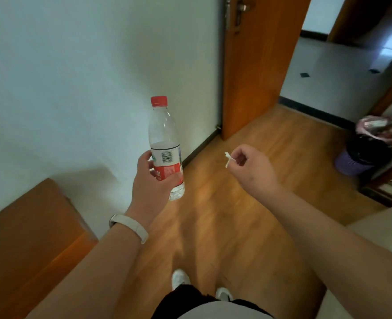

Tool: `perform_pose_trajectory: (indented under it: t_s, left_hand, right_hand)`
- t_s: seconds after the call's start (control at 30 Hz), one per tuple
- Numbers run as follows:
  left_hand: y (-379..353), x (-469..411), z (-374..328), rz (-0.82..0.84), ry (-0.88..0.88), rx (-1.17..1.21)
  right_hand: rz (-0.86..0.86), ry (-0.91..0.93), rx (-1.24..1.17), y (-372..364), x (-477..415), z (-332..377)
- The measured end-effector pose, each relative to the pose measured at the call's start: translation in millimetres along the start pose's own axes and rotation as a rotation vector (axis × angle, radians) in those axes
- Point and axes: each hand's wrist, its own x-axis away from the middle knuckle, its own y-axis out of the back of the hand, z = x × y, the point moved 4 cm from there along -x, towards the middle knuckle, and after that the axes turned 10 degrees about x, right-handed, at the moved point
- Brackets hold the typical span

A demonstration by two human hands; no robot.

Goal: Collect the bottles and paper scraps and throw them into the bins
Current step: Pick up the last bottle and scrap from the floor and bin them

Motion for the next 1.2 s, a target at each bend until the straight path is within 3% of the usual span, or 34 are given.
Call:
perform_pose_trajectory:
  t_s: [0.3,0.7,1.2]
  left_hand:
    - [-71,-114,4,0.257,-0.022,0.071]
    - [-91,-303,-6,0.493,-0.055,0.133]
    - [-200,-351,-32,0.792,-0.107,0.119]
  right_hand:
    - [-0.183,-0.22,0.055,22,-68,-31]
    - [-0.35,-0.373,0.1,4,-190,18]
    - [-0.551,-0.622,0.056,51,-207,-36]
